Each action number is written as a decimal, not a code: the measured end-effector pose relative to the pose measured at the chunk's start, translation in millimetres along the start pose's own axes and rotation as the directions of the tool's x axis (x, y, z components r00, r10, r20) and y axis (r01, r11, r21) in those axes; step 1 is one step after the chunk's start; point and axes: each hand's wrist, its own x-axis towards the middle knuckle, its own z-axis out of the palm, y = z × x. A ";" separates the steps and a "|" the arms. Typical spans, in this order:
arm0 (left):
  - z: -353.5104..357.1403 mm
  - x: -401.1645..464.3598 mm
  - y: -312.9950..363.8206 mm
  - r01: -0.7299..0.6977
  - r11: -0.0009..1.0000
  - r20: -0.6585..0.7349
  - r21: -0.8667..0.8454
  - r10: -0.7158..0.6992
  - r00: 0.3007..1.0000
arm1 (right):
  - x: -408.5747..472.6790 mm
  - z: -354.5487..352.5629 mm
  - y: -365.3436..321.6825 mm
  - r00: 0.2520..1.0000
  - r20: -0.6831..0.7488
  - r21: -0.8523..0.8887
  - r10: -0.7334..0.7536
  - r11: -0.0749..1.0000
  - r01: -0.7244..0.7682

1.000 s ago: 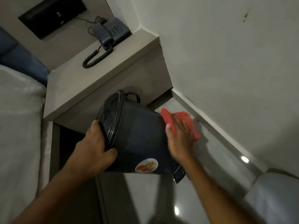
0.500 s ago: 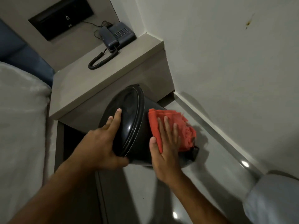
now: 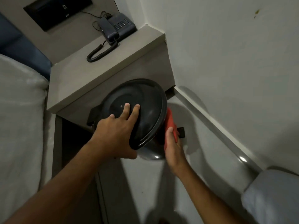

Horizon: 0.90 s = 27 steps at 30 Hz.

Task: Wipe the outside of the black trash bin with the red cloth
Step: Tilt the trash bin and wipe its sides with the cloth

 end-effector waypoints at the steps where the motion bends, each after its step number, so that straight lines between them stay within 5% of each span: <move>1: -2.5 3.7 3.1 -0.015 0.998 -0.027 0.056 0.017 0.999 | -1.9 8.9 -3.5 0.999 -0.011 0.029 -0.034 0.999 0.034; 6: -20.2 12.9 8.4 0.057 0.998 -0.163 0.017 -0.053 0.985 | -18.2 25.9 18.3 0.990 -0.035 0.082 0.138 0.987 -0.135; 9: -28.8 19.1 14.1 0.157 0.984 -0.165 -0.089 -0.170 0.972 | -32.5 10.8 51.6 0.915 -0.145 0.166 0.377 0.921 -0.353; 11: -28.5 23.0 21.7 0.163 0.982 -0.141 -0.094 -0.175 0.974 | -44.0 6.9 65.4 0.863 -0.062 0.209 0.502 0.852 -0.480; 13: -25.6 26.3 31.6 0.135 0.988 -0.142 -0.079 -0.145 0.979 | -47.2 16.5 61.7 0.857 0.039 0.220 0.514 0.832 -0.509; 16: -21.9 31.8 41.9 0.111 0.991 -0.150 -0.074 -0.121 0.981 | -43.1 41.4 37.8 0.836 0.218 0.461 0.503 0.702 -0.542; 20: -22.5 33.3 38.6 0.118 0.989 -0.135 -0.085 -0.129 0.982 | -33.4 51.3 31.7 0.868 0.127 0.591 0.479 0.666 -0.454; 24: -26.3 32.4 35.0 0.128 0.990 -0.082 -0.051 -0.131 0.988 | -6.0 30.2 37.9 0.702 0.195 0.610 0.685 0.477 -0.633; 27: -26.6 33.8 29.2 0.120 0.992 -0.044 -0.033 -0.121 0.992 | 12.2 15.4 21.8 0.772 0.155 0.628 0.617 0.541 -0.559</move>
